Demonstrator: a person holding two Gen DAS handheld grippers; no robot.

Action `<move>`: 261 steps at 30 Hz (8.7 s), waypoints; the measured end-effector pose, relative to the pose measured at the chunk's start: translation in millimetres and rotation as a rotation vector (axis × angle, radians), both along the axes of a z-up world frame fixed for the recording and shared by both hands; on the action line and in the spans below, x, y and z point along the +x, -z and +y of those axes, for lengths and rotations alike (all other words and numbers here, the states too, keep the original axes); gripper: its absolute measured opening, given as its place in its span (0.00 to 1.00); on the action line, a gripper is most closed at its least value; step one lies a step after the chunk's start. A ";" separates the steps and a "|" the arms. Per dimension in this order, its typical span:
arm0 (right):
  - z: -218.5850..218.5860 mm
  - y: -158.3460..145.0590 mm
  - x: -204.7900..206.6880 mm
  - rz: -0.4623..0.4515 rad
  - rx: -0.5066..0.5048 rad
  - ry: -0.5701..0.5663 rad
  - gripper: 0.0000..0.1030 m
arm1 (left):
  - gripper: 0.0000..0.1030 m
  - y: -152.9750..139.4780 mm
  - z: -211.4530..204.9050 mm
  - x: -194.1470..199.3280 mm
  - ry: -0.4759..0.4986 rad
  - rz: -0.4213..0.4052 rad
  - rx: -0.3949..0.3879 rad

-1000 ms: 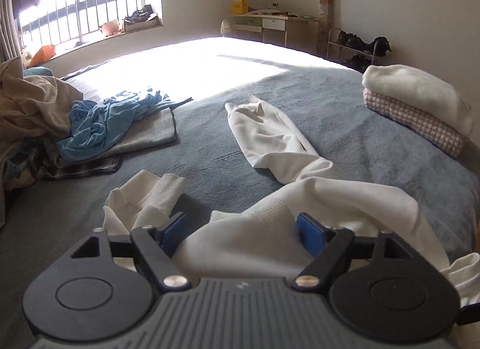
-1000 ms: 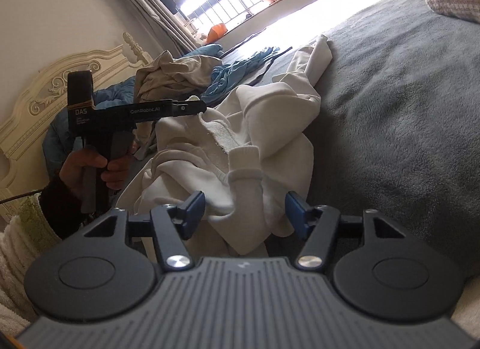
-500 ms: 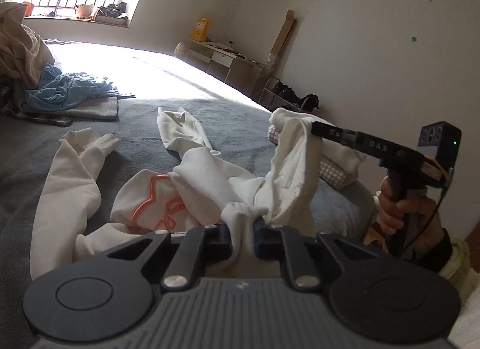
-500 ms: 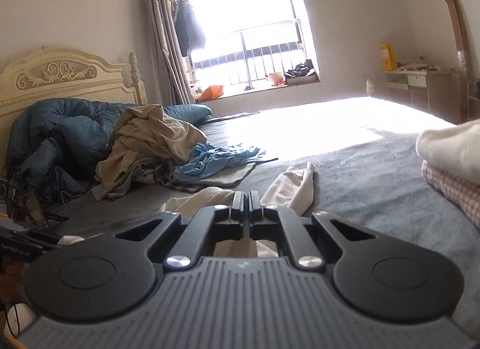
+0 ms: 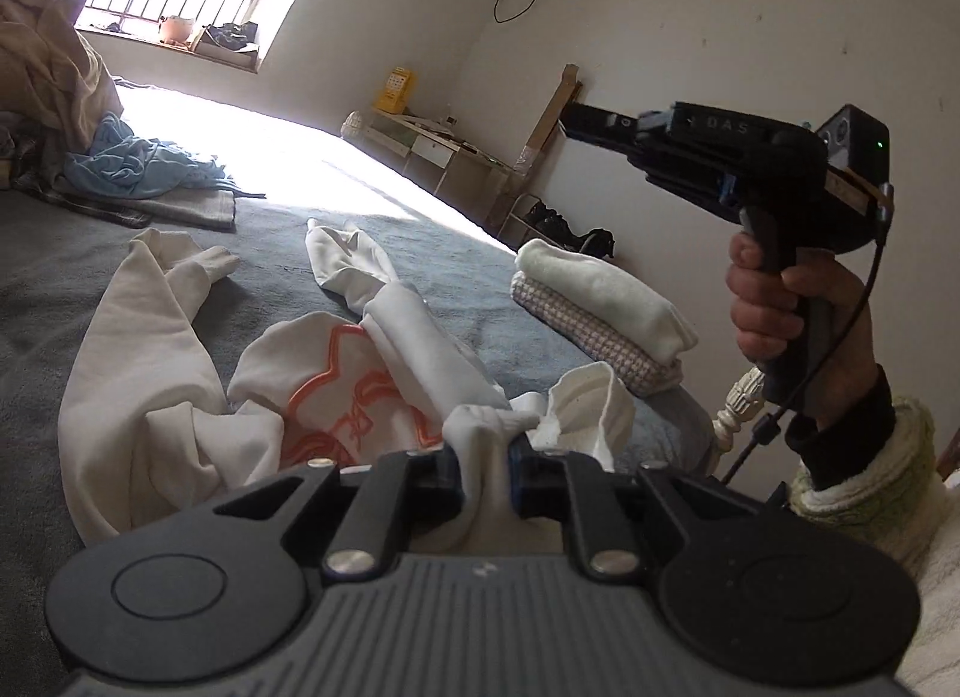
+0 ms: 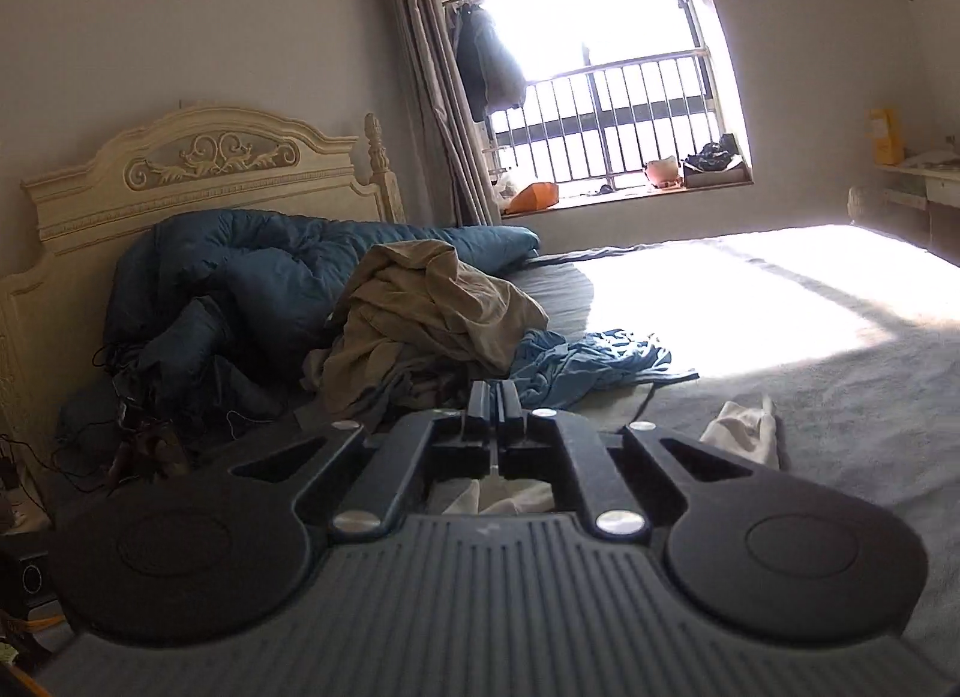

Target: Fold clothes

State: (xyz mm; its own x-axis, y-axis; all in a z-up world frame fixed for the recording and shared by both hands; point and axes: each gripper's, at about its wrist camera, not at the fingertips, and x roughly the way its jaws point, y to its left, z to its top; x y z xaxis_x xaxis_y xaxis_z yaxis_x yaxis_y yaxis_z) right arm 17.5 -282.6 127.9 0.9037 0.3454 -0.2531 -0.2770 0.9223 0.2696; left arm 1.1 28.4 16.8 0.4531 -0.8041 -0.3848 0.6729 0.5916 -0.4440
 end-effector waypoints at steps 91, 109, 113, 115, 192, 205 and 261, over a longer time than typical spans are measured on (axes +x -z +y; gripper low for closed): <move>-10.8 -66.9 -91.4 -0.541 -0.200 0.398 0.11 | 0.08 -281.7 -54.8 82.6 -0.148 -0.149 -0.390; -32.7 -166.6 -147.5 -0.703 -0.471 0.297 0.10 | 0.08 -348.5 -82.5 -5.2 -0.301 -0.411 -0.485; -20.2 -179.0 -159.0 -0.755 -0.487 0.282 0.10 | 0.08 -361.5 -71.6 -36.2 -0.315 -0.497 -0.527; -14.3 -185.5 -164.9 -0.788 -0.497 0.280 0.10 | 0.08 -372.3 -68.5 -57.1 -0.322 -0.563 -0.528; -65.2 158.7 -21.8 0.459 0.215 0.201 0.86 | 0.80 48.8 -16.6 25.2 -0.220 0.316 0.378; -71.3 167.9 -25.7 0.464 0.355 0.286 0.86 | 0.04 43.3 48.3 32.8 -0.374 0.401 0.143; -27.5 175.2 -23.8 0.460 -0.031 0.241 0.14 | 0.77 37.5 -58.9 72.9 -0.260 0.096 0.282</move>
State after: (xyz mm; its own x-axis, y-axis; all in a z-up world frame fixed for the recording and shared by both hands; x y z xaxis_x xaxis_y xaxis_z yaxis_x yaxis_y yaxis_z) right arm -6.3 -310.1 -47.4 0.7494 0.1275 -0.6497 0.0846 0.9548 0.2850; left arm 74.0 -30.5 -20.7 0.5790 -0.5242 -0.6245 0.4479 0.8445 -0.2936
